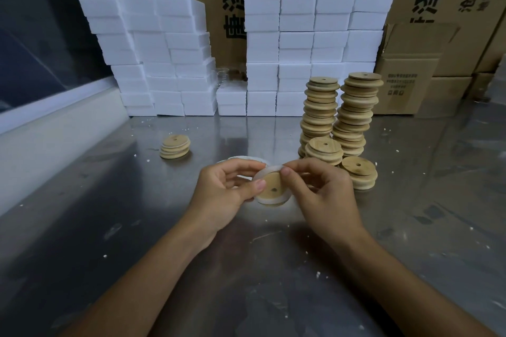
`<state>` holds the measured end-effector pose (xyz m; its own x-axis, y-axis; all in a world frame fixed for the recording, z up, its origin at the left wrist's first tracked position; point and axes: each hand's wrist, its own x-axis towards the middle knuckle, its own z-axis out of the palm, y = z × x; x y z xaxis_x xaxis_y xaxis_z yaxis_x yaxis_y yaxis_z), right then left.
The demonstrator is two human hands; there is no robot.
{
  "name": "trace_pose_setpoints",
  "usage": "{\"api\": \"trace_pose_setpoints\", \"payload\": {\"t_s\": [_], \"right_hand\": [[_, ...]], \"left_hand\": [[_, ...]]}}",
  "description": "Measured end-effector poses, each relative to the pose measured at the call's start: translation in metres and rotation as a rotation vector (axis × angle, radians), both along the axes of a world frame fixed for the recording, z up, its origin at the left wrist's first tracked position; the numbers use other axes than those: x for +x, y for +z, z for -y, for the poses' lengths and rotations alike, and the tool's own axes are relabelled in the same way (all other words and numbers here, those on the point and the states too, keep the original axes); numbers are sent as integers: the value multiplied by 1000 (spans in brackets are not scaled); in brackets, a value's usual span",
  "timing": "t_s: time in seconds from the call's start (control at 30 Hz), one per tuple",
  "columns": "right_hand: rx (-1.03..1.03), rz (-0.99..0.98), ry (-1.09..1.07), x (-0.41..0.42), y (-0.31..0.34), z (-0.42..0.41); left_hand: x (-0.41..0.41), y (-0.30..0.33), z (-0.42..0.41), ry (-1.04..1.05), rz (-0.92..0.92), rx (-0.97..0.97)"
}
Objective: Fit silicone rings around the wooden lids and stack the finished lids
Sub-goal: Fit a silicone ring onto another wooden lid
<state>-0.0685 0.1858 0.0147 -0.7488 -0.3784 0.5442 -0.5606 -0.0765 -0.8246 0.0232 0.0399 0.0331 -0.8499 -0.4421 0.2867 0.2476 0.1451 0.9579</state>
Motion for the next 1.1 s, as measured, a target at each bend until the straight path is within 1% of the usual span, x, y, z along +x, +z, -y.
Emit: {"api": "trace_pose_setpoints", "payload": {"t_s": [0.13,0.57,0.67,0.73,0.8,0.87,1.0,1.1], "right_hand": [[23,15,52,-3,2,-3],[-14,202,158,-7,4,-5],[2,226,168,-8,4,-6],[51,208,147,-9,2,-5],[122,156,113,-9,0,-4],[194,93,91,-9,-2,-5],[242,55,88,-9,-3,-8],[247,47,87,-10,-3,-8]], "left_hand": [[2,3,1,8,-1,-7],[4,6,2,40,-11,87],[4,6,4,59,5,21],[4,5,7,84,22,-89],[3,4,9,120,44,-227],[2,2,10,143,64,-325],[3,1,11,152,73,-379],[4,2,12,135,81,-355]]}}
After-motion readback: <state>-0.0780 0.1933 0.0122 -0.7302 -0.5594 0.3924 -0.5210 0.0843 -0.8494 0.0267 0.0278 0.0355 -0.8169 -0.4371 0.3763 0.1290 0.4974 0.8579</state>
